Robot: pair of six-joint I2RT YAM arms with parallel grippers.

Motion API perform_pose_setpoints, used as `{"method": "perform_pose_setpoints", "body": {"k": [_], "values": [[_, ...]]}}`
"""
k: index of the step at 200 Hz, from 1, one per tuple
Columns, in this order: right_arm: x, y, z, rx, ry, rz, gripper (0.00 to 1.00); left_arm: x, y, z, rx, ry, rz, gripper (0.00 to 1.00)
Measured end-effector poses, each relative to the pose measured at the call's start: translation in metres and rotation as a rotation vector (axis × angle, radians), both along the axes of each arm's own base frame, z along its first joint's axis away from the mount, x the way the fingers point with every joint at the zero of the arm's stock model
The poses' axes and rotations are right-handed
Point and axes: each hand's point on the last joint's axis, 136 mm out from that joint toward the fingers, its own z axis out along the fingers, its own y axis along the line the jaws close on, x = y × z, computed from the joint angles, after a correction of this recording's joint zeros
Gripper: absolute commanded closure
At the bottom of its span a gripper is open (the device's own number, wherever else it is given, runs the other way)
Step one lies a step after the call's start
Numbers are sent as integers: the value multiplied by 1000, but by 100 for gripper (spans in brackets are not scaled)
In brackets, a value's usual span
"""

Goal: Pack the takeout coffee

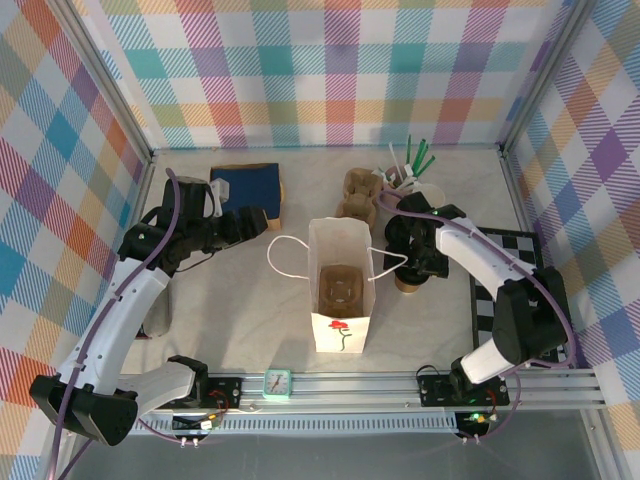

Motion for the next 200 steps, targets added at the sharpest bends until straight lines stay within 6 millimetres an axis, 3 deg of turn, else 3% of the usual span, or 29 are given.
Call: {"method": "perform_pose_setpoints", "body": {"k": [200], "values": [[12,6,-31,-8,47,55,6,0,0,0,0,-1,0,17]]}}
